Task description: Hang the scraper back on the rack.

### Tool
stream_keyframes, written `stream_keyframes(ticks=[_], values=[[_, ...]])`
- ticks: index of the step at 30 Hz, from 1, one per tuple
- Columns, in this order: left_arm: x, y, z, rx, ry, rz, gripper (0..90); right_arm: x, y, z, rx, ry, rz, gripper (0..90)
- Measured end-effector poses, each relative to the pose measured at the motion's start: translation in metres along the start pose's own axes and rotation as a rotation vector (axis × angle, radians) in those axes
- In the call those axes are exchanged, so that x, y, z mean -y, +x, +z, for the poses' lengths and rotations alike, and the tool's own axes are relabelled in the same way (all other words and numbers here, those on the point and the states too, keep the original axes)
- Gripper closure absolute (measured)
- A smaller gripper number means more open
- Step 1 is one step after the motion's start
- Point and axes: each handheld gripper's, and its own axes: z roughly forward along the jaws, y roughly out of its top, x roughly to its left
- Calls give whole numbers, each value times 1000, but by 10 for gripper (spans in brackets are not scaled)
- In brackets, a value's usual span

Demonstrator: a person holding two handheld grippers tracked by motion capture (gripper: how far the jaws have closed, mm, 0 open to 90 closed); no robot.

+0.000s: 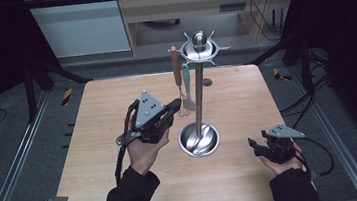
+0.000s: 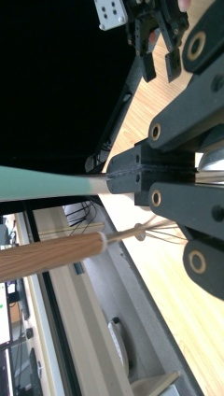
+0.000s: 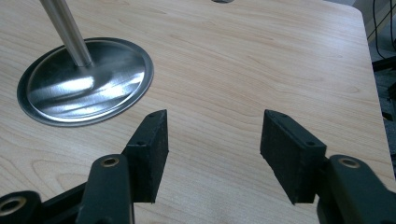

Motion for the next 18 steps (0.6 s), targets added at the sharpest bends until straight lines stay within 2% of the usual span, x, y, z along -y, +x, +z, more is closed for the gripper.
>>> stream_keyframes(ticks=[4, 8, 9, 14, 18], values=[[6, 7, 0, 4, 16, -22, 900, 0, 0, 0, 0, -2, -1, 422], [16, 13, 0, 8, 47, -28, 900, -1, 1, -1, -3, -5, 6, 422], [19, 15, 0, 6, 53, -27, 900, -1, 1, -1, -1, -13, -5, 423], [44, 31, -4, 3, 108, -55, 900, -3, 3, -3, -13, -31, -8, 425], [70, 44, -9, -24, 155, -79, 877, -6, 4, -5, -17, -46, -5, 436]])
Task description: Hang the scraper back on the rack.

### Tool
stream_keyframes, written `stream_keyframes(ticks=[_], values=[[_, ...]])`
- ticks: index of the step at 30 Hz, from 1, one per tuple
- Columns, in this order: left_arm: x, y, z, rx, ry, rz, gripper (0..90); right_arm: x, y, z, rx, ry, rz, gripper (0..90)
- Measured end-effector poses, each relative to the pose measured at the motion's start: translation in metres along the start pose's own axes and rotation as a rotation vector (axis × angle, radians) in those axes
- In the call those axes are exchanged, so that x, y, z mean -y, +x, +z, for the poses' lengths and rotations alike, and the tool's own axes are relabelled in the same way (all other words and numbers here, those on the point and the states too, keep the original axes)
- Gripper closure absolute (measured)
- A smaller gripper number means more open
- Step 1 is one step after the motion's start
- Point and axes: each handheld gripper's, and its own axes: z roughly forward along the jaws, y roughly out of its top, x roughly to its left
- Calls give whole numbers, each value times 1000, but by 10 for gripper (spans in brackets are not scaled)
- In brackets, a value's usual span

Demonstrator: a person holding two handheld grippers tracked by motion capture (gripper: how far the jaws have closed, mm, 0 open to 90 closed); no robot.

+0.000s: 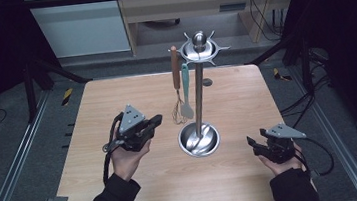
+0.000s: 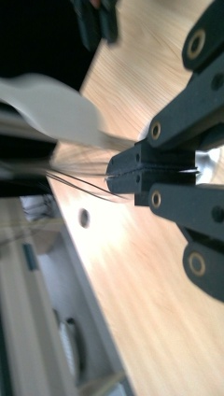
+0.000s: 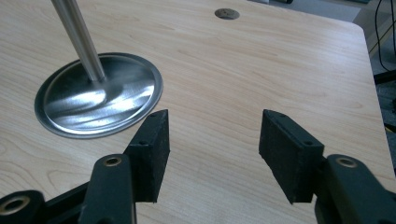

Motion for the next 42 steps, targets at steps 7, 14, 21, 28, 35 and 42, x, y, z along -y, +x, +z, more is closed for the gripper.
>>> stream_keyframes(ticks=[7, 14, 21, 28, 35, 42], values=[[45, 30, -7, -77, 126, -26, 833, -5, 3, -3, -12, -16, -6, 475], [81, 50, -21, -136, 188, -68, 702, -13, 10, -8, -22, -46, -18, 546], [107, 64, -28, -143, 237, -104, 562, -24, 15, -18, -27, -88, -27, 678], [124, 76, -39, -142, 227, -114, 534, -45, 18, -37, -37, -168, -16, 796], [133, 86, -51, -153, 200, -123, 495, -74, 30, -50, -89, -246, -2, 881], [144, 93, -61, -177, 249, -191, 494, -109, 49, -63, -132, -336, -25, 900]])
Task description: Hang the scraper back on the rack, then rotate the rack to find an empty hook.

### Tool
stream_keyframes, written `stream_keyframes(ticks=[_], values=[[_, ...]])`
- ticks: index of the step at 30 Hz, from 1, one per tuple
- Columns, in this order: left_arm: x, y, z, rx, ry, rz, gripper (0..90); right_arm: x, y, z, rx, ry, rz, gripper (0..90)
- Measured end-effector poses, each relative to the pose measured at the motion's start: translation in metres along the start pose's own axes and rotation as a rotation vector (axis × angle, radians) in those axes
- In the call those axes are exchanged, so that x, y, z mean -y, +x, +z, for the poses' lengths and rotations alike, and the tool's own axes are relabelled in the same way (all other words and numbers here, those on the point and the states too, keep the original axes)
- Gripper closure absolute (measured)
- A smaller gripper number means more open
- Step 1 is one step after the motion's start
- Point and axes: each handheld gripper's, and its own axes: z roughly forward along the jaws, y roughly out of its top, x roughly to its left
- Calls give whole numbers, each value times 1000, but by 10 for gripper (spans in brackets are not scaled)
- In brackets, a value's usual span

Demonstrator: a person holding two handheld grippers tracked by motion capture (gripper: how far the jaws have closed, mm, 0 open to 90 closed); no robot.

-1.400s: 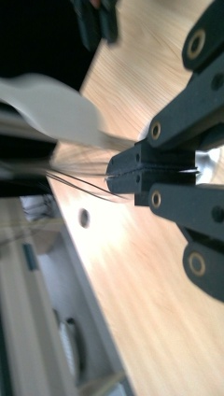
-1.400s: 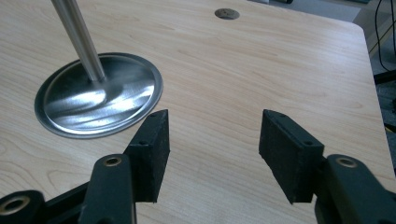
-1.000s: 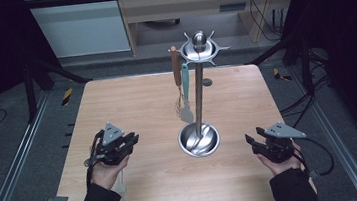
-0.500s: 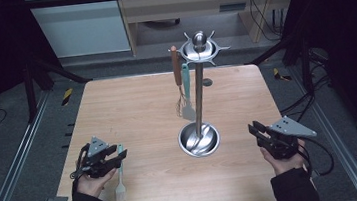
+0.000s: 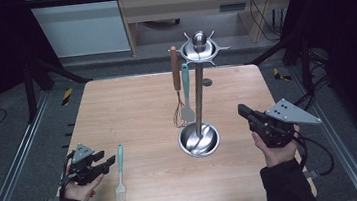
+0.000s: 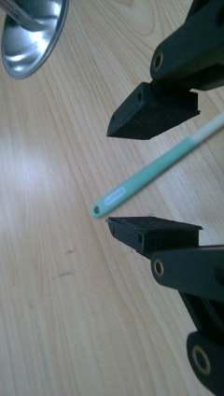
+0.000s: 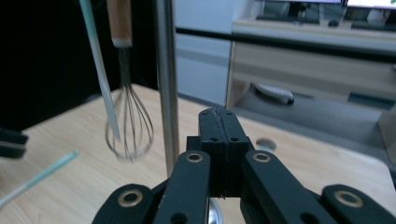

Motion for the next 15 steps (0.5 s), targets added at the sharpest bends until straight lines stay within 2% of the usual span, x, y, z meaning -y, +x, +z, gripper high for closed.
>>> stream_keyframes(ticks=[4, 9, 15], values=[[1, -1, 1, -25, 11, -2, 480, -25, 8, 1, -12, -57, -3, 900], [2, -2, 2, -32, 25, -8, 429, -50, 14, 4, -25, -118, 5, 900], [3, 2, 2, -57, 33, -27, 400, -77, 19, 11, -20, -153, -3, 900]])
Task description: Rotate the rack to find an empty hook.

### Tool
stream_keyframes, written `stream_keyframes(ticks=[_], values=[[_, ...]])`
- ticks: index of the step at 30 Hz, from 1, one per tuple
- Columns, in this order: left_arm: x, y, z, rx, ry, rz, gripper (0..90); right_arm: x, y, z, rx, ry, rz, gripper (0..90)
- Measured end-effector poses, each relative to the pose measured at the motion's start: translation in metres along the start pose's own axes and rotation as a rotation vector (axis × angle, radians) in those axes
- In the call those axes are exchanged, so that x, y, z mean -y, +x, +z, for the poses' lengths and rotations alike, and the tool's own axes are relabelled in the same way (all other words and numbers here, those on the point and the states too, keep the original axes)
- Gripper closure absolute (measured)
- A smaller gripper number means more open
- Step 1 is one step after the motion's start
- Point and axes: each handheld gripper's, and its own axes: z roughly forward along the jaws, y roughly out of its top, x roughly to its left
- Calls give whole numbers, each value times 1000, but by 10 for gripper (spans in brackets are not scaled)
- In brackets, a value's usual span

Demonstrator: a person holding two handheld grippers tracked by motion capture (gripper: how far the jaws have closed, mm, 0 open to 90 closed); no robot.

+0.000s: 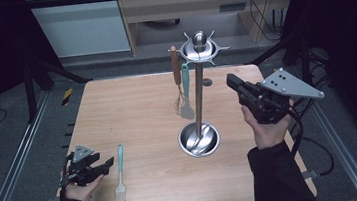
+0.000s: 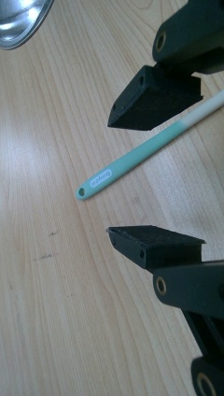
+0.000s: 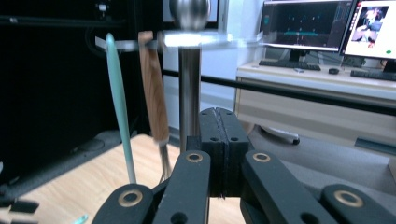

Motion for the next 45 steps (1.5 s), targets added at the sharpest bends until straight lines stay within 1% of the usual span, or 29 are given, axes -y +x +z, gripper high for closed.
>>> stream_keyframes(ticks=[4, 9, 11, 14, 15, 24, 27, 31, 34, 36, 37, 40, 42, 45], values=[[1, 2, 1, -13, 14, -5, 396, -17, 2, 6, -1, -26, -4, 900], [1, 1, 1, -16, 11, -7, 388, -29, 4, 13, 3, -33, -8, 900], [1, 2, 1, -18, 16, -6, 387, -32, 7, 15, -9, -39, -22, 900], [1, 2, 2, -13, 28, -8, 387, -33, 13, 16, -30, -45, -26, 900], [1, 3, 2, -10, 29, -11, 387, -33, 15, 16, -29, -45, -36, 900], [1, 2, 3, -5, 34, -14, 383, -34, 28, 20, -69, -32, -57, 900], [1, 3, 4, -1, 37, -10, 381, -35, 35, 22, -85, -25, -66, 900], [1, 3, 4, 1, 39, -15, 376, -36, 42, 27, -94, -18, -77, 900], [1, 3, 4, 5, 42, -18, 370, -37, 44, 30, -98, -14, -74, 900], [1, 3, 5, 9, 43, -20, 361, -36, 44, 30, -97, -14, -76, 900], [1, 3, 5, 3, 44, -18, 354, -35, 43, 30, -99, -10, -77, 900], [1, 3, 5, 0, 42, -15, 348, -27, 39, 28, -93, 14, -77, 900], [1, 3, 5, -1, 37, -15, 354, -19, 32, 25, -81, 28, -68, 900], [2, 4, 5, -9, 35, -12, 399, -12, 19, 20, -55, 38, -51, 900]])
